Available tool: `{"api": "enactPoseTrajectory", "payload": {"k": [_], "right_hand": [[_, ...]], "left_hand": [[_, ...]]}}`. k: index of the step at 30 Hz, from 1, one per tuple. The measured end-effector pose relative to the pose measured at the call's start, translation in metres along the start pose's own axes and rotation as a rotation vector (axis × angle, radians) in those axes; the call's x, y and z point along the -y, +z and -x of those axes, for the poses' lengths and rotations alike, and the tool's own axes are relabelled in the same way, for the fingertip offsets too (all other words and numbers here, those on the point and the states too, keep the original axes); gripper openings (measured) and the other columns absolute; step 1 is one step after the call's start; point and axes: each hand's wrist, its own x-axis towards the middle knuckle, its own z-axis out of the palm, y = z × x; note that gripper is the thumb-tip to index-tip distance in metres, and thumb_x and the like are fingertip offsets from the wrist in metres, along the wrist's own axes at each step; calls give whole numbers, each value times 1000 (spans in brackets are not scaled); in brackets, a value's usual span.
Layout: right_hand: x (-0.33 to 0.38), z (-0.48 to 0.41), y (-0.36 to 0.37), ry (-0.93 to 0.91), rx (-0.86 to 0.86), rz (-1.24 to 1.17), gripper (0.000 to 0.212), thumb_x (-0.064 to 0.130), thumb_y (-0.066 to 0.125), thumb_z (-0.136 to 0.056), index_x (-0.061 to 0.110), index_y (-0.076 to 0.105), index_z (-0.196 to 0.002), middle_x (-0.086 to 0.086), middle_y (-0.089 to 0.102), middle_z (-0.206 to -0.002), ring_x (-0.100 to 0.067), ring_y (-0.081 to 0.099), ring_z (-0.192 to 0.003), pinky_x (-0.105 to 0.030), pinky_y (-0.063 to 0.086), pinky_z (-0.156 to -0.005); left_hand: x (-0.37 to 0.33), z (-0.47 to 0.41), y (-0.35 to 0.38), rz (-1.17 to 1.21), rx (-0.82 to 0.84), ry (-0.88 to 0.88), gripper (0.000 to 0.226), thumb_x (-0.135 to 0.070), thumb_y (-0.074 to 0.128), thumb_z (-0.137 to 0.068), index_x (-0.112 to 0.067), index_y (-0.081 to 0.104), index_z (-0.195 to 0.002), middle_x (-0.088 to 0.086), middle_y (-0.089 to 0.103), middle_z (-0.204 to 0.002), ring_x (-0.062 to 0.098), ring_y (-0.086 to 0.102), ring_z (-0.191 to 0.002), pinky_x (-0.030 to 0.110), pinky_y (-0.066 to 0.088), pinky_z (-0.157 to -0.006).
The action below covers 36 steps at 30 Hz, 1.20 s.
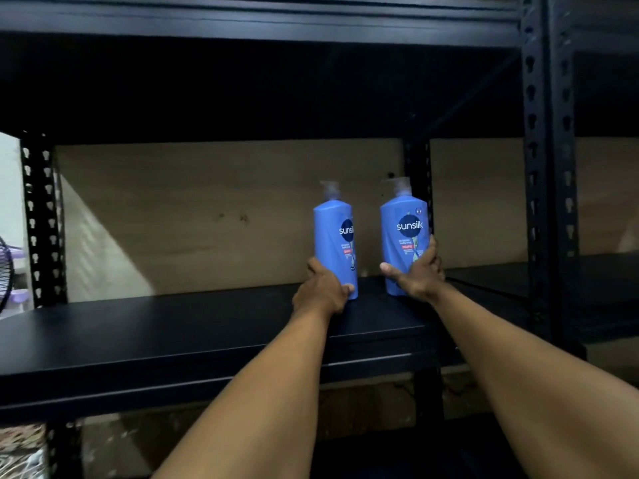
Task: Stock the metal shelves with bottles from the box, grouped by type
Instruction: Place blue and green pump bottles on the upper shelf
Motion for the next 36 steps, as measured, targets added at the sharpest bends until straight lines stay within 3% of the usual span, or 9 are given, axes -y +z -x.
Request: {"api": "enactPoseTrajectory", "payload": {"k": [9, 13, 16, 18, 20, 23, 25, 29, 36], "right_hand": [[15, 41, -20, 137, 120, 234, 137, 47, 81, -80, 5, -28, -152, -20, 5, -165, -38, 18, -151, -47, 24, -121], [19, 64, -31, 89, 78, 307, 124, 43, 74, -86, 4, -22, -154, -19, 16, -163, -37, 28, -146, -45, 31, -117], [20, 90, -38, 34, 30, 392, 113, 43, 67, -89, 3, -14, -157, -18, 25, -159, -36, 34, -142, -45, 36, -110], [21, 109, -38, -50, -34, 361, 102, 38, 64, -89, 7, -4, -158, -17, 33, -153, -36, 38, -138, -45, 37, -108], [17, 135, -34, -185, -123, 258, 91, 32, 63, -88, 11, 9, -158, -17, 39, -149, -37, 40, -136, -45, 38, -109], [7, 186, -22, -404, -277, 49, 77, 23, 62, -90, 16, 24, -156, -11, 41, -153, -29, 35, -142, -40, 32, -116], [-5, 237, -6, -506, -320, -49, 73, 18, 62, -91, 19, 29, -156, -4, 40, -154, -20, 30, -146, -33, 28, -119], [-47, 341, 45, -520, -155, -147, 73, 10, 64, -89, 22, 34, -154, 6, 41, -152, -11, 32, -144, -28, 29, -119], [-169, 476, 142, -89, 262, -192, 80, 7, 64, -84, 37, 32, -151, 13, 43, -149, -9, 39, -137, -44, 46, -106]], "left_hand": [[5, 2, -3, 9, 115, 8, 65, -45, 63, -98, -4, 30, -137, 19, 49, -148, 35, 52, -133, 40, 41, -103], [5, 1, -4, -31, 143, 24, 77, -52, 58, -98, -1, 30, -149, 18, 42, -154, 35, 47, -137, 40, 39, -108], [7, 15, -11, -83, 172, 78, 92, -57, 54, -98, 3, 17, -158, 18, 33, -160, 36, 41, -143, 39, 35, -113], [11, 33, -26, -104, 166, 157, 86, -53, 60, -96, -5, 22, -157, 17, 41, -157, 35, 46, -139, 39, 40, -113], [25, 66, -45, -76, 65, 324, 70, -43, 66, -95, -14, 36, -150, 11, 54, -147, 31, 53, -132, 39, 43, -110], [53, 134, -68, 22, -221, 633, 49, -25, 67, -95, -16, 53, -142, 2, 59, -139, 19, 51, -129, 21, 35, -107], [78, 188, -72, 135, -328, 697, 43, -19, 66, -94, -19, 58, -136, -4, 60, -133, 11, 51, -126, 15, 33, -106], [155, 280, -33, 212, -281, 552, 39, -18, 66, -95, -25, 60, -132, -12, 60, -127, 3, 50, -125, 13, 34, -106], [310, 429, 90, 189, -30, 10, 39, -14, 68, -92, -23, 61, -129, -14, 62, -124, 13, 54, -121, 8, 33, -101]]}}
